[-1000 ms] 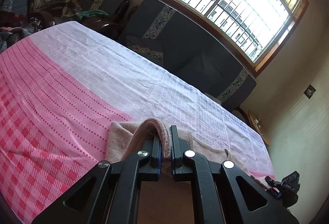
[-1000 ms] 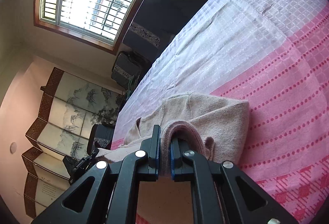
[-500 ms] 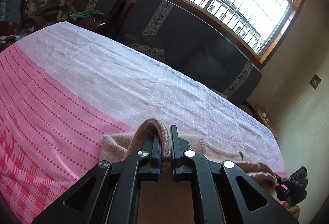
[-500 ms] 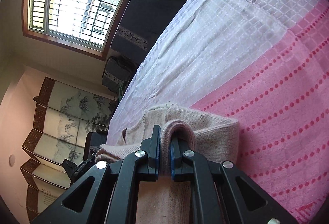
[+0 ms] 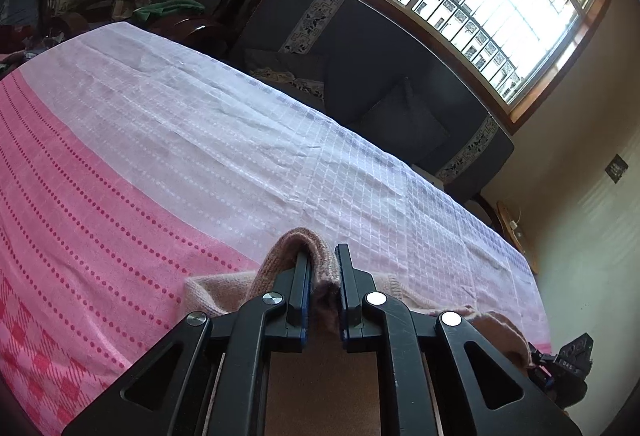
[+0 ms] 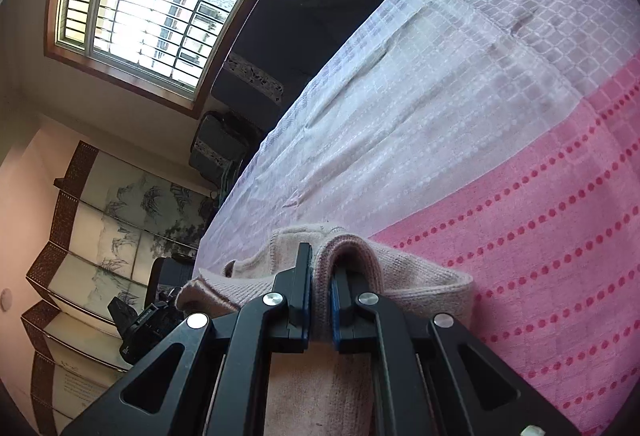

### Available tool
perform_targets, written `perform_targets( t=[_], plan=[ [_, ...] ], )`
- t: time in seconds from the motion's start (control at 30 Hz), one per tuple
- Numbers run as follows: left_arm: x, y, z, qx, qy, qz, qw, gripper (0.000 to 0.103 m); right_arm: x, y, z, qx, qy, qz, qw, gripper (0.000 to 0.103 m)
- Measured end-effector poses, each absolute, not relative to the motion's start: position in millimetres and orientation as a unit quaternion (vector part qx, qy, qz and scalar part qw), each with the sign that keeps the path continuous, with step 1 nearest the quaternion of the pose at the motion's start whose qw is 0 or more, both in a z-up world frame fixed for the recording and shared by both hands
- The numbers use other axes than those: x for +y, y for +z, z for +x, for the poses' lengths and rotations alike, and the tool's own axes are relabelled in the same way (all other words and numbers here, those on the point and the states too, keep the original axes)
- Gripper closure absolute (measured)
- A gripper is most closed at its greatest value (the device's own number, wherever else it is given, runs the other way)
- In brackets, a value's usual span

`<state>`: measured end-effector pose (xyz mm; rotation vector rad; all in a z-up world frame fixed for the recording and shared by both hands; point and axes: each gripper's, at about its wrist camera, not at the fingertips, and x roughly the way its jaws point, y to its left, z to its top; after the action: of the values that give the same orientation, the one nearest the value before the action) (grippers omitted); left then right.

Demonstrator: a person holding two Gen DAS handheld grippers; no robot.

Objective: Fold small clothes
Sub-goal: 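Open both grippers and release the folded hem onto the sweater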

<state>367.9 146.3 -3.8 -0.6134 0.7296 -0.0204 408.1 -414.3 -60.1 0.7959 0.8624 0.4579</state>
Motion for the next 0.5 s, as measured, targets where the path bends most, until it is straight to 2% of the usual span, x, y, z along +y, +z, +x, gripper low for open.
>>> perform_targets(
  t=[0.07,0.13,0.17,0.2,0.27,0.4,0.5],
  plan=[
    [155.0,-1.2,361.0,0.339,-0.003,-0.314,0.887,0.083,-416.1,-60.7,407.9,0.4,0.214,0.384,0.804,0.093],
    [166.3,5.7,351.1,0.32,0.005,-0.326,0.89,0.062,-419.6,-60.8,406.5,0.396,0.213,0.397,0.8,0.09],
    [172.0,9.6,346.1,0.311,0.008,-0.33,0.891,0.043,-422.0,-60.4,404.5,0.392,0.214,0.401,0.8,0.089],
    [178.0,14.5,339.2,0.299,0.012,-0.335,0.894,0.039,-424.2,-59.4,402.9,0.387,0.214,0.405,0.8,0.087],
    [185.9,22.0,326.9,0.288,0.025,-0.331,0.898,0.039,-431.6,-55.4,396.1,0.368,0.212,0.416,0.804,0.082],
    [183.7,22.3,307.5,0.336,0.031,-0.275,0.9,0.039,-454.5,-47.1,373.9,0.331,0.238,0.45,0.795,0.081],
    [174.6,11.1,287.4,0.371,0.026,-0.238,0.897,0.039,-463.7,-42.8,345.7,0.33,0.245,0.435,0.801,0.081]
  ],
)
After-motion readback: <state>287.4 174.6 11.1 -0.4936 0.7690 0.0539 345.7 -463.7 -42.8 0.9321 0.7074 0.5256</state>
